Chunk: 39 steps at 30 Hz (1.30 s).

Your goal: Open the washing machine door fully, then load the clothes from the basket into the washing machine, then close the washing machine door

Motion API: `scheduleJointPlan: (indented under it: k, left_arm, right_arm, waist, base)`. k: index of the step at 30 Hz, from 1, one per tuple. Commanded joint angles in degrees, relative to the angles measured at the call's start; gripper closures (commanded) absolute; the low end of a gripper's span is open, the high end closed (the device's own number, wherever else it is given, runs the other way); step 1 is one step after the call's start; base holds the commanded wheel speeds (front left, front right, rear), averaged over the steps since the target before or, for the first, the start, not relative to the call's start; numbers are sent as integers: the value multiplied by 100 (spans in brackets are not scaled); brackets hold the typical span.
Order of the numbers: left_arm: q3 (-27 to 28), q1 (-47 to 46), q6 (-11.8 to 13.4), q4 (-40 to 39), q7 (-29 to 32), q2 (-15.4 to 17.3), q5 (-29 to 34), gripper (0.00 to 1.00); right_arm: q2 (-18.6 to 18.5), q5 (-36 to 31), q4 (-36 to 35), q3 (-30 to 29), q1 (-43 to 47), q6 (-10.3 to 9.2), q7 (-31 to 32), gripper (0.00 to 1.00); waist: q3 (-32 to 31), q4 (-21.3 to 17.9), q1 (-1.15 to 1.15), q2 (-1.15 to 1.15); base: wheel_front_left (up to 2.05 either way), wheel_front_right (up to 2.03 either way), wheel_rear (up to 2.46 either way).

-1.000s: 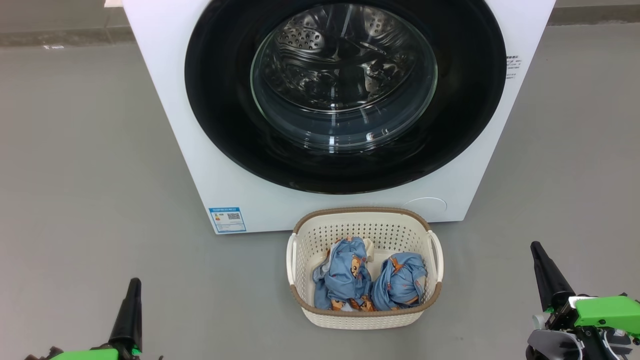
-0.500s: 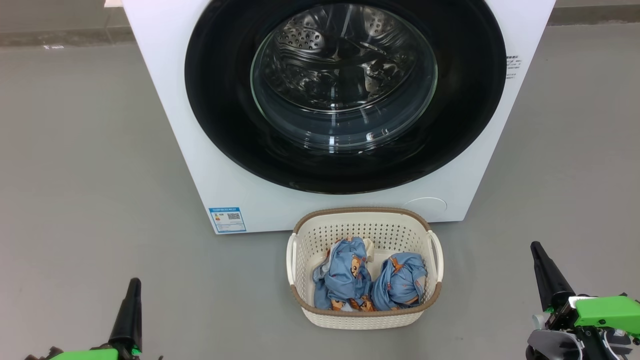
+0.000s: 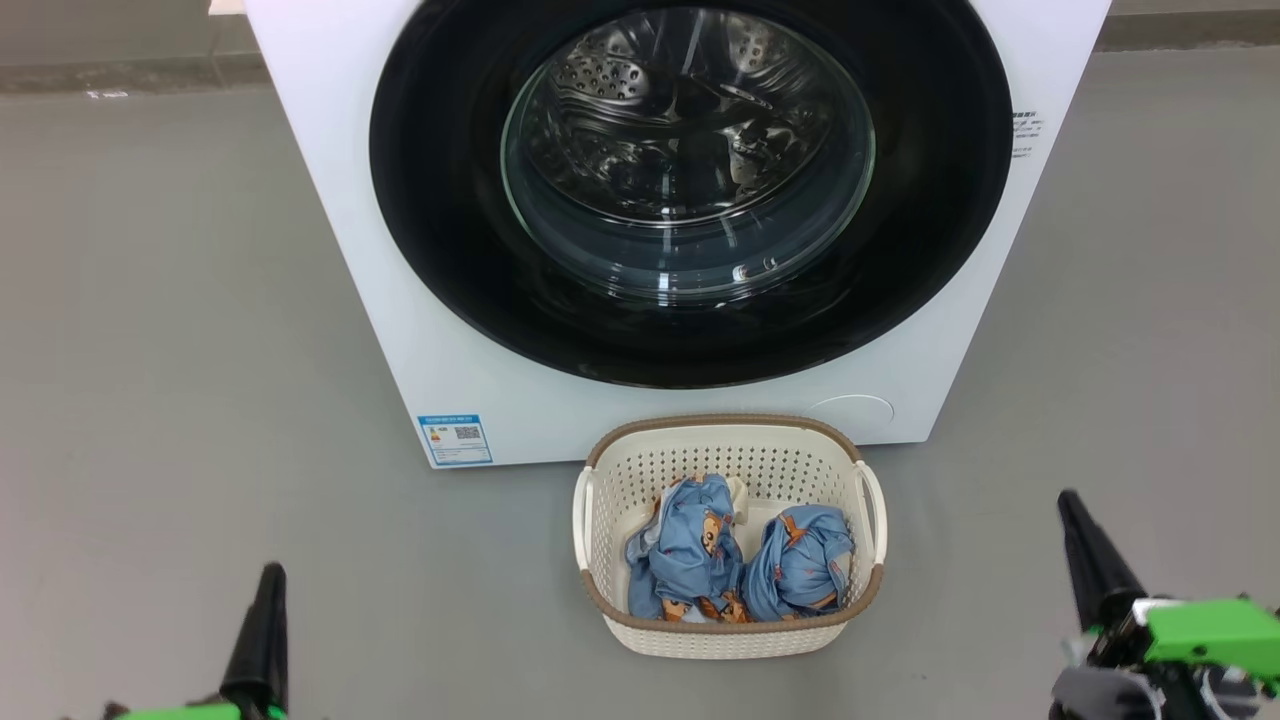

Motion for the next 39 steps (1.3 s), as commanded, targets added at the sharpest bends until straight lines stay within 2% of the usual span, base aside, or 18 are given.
scheduleJointPlan:
  k: [1,2,3,4,11,14,18,39]
  left_arm:
    - [-5,13,1,17,-1,-4,1,0]
    - [-13,55,1,73,-2,-19,2,0]
    - [-20,104,1,142,-3,-39,2,100]
    - [-29,165,1,205,-3,-62,2,0]
    - [-119,155,1,131,-118,-42,98,0]
    - [-161,154,1,106,-171,-20,170,0]
    - [-198,143,1,66,-240,14,325,0]
    - [-334,134,2,-47,-594,110,1813,0]
  right_arm:
    - [8,0,26,1,11,-1,-2,0]
    - [31,0,95,3,57,-1,-3,0]
    - [59,0,171,7,112,-1,-3,100]
    - [90,0,243,10,179,-1,-3,0]
    - [75,-43,165,14,207,1,-93,0]
    - [60,-95,141,27,221,2,-148,0]
    - [4,-228,109,76,222,3,-224,0]
    - [-311,-1403,1,459,121,9,-598,0]
  waist:
    - [0,0,0,0]
    - [0,0,0,0]
    - [1,0,0,0]
    - [1,0,0,0]
    - [-10,7,13,0]
    - [-4,7,2,0]
    - [1,6,0,0]
    - [-31,-31,0,0]
  base:
    - [0,0,0]
    - [0,0,0]
    - [0,0,0]
    - [0,0,0]
    - [0,0,0]
    - [0,0,0]
    - [0,0,0]
    - [0,0,0]
